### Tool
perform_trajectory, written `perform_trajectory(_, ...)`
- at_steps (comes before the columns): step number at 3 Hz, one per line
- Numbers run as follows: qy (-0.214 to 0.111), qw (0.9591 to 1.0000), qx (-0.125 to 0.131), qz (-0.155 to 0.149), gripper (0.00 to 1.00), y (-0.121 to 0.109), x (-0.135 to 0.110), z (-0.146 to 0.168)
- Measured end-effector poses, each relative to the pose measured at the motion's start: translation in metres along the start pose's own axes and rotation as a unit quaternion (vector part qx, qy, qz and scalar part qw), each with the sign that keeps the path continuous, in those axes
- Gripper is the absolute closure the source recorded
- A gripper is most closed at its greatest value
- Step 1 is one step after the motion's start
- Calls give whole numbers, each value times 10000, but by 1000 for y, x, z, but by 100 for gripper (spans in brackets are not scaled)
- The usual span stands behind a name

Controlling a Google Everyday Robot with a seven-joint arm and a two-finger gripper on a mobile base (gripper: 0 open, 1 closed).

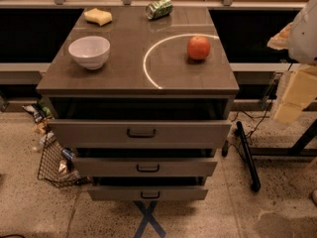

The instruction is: Move apple near white bowl

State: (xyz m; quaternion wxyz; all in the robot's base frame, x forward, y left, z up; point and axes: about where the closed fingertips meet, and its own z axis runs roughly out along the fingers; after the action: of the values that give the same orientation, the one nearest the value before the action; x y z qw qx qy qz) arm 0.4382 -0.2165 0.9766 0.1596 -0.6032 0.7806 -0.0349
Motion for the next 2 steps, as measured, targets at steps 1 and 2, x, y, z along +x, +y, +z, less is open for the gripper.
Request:
perform_trajectory(1, 0, 10000, 1, 0, 0, 0, 0, 0)
perform_trajectory(2, -82, 9999, 71, 63, 0, -4, -2, 1)
